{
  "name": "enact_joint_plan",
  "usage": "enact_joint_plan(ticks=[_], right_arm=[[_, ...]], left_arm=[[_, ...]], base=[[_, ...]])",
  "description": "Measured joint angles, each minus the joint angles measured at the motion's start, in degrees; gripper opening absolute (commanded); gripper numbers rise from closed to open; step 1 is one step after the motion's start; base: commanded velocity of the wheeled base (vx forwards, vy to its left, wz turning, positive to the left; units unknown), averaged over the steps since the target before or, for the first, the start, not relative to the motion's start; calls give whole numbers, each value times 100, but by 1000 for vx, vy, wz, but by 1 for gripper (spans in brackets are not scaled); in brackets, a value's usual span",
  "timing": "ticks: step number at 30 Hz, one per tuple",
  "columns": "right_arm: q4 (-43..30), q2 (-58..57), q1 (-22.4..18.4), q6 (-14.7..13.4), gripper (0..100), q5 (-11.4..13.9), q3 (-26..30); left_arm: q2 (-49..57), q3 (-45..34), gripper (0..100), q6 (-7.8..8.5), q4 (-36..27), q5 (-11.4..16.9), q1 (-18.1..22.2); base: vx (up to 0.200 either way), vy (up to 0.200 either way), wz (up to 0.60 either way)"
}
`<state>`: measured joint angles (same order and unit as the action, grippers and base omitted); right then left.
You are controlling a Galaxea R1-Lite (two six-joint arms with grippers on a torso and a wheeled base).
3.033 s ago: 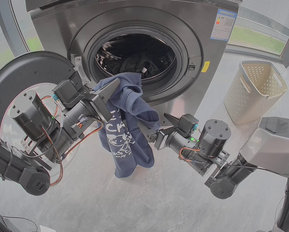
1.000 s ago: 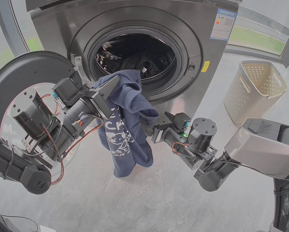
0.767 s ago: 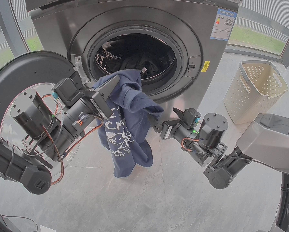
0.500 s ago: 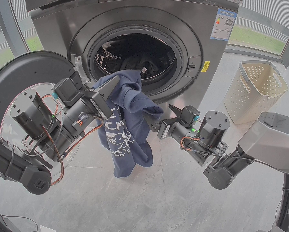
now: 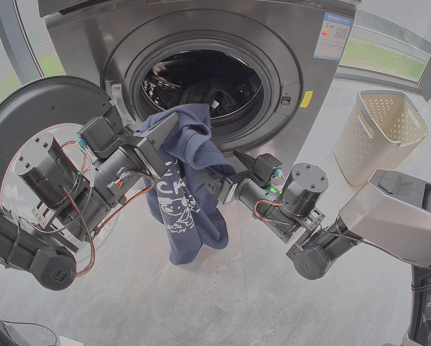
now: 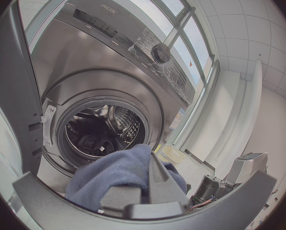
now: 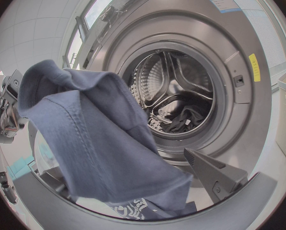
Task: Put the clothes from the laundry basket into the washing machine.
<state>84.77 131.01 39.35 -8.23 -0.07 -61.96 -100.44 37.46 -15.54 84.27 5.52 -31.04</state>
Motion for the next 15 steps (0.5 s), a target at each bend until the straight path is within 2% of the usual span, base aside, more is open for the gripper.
enact_joint_plan(ticks=[5,6,11,15], right_arm=[[16,38,102,5,100,100,-112],[24,35,116,2,0,100,-116],[117,-61,122,-2,0,98,-57],[141,-279,83,-4,0,94,212]], left_arm=[[-2,5,0,0,0,0,-2],[-2,5,0,0,0,0,-2],[-2,5,0,-2,-2,0,9],[-2,5,0,-5,0,-2,11]], base=[[0,0,0],[0,0,0],[0,0,0],[0,0,0]])
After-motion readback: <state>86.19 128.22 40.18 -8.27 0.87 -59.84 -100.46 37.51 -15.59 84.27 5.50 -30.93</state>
